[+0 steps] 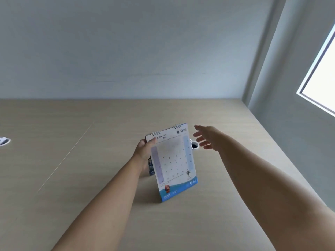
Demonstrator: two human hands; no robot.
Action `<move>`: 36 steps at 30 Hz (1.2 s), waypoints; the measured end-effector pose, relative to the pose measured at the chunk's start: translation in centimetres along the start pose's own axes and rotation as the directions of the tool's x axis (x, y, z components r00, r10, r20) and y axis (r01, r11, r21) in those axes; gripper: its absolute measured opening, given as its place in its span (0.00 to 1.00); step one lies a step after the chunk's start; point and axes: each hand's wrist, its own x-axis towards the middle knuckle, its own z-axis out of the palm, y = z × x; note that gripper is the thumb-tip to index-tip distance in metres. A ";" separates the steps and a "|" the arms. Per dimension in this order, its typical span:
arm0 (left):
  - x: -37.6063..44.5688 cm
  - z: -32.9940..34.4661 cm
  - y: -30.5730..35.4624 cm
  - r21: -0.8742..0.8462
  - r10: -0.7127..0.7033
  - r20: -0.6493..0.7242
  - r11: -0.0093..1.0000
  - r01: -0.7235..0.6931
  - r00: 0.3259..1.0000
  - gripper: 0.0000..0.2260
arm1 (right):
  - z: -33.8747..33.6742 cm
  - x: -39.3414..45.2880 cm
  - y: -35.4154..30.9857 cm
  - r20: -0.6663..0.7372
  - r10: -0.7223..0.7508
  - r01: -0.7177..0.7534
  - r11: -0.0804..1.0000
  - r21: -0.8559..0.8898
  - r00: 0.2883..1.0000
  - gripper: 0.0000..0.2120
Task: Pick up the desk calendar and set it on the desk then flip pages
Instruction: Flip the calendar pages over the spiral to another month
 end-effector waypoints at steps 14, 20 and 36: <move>1.2 0.0 0.8 0.265 0.215 0.055 0.938 -0.221 0.975 0.07 | 1.5 0.9 -1.7 -0.110 -0.026 0.027 1.000 0.006 0.994 0.19; 1.9 1.0 0.9 0.394 0.197 -0.050 0.905 -0.162 0.979 0.07 | 1.5 0.5 -1.3 -0.216 -0.006 0.021 0.997 0.069 0.976 0.11; -0.1 2.9 0.1 -0.127 0.121 -0.306 0.978 -0.167 0.944 0.05 | 0.6 0.7 0.5 -0.249 0.032 0.028 0.972 0.234 0.968 0.13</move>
